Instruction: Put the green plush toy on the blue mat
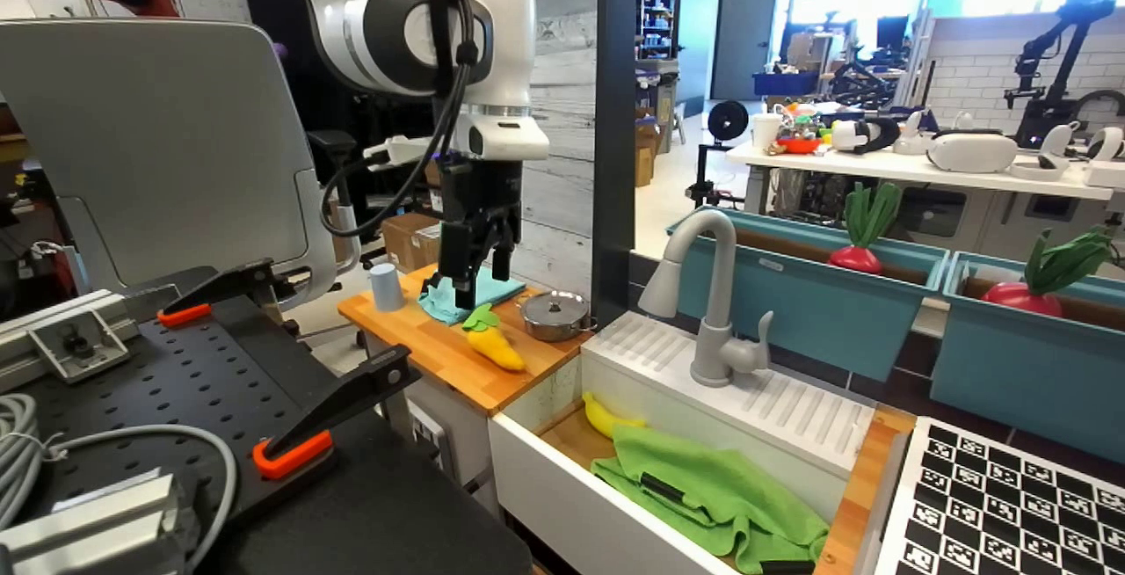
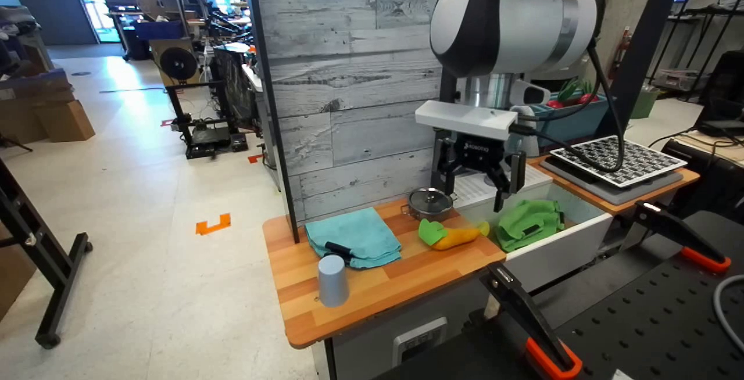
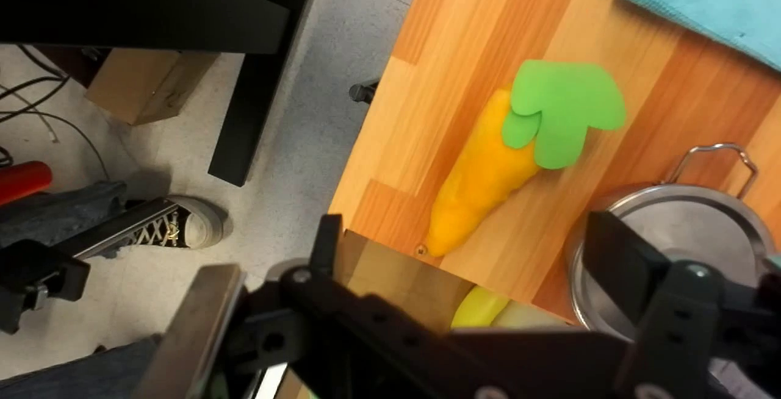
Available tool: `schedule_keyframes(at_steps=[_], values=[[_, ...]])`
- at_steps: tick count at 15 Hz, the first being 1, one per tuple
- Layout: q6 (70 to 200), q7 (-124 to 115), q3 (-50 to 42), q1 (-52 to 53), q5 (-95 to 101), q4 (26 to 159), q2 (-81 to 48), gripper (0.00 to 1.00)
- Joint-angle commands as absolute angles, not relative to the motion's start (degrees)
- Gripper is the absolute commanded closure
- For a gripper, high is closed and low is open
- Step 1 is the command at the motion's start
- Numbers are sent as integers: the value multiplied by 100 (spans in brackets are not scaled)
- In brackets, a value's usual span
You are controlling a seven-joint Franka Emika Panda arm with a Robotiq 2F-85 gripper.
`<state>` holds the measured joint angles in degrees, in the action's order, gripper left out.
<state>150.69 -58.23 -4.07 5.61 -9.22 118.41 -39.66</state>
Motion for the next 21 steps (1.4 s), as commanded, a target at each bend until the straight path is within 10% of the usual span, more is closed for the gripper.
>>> schedule_keyframes(at_steps=[1,14,15,21], values=[[15212,-6007,-522,764,-1010,11409,-4464,0],[14972,-6379,-649,1158,-902,10415,-5547,0],[14928,-6381,-678,1207,-870,10341,-5602,25],[15069,-6415,-842,1452,-815,10363,-5579,66]])
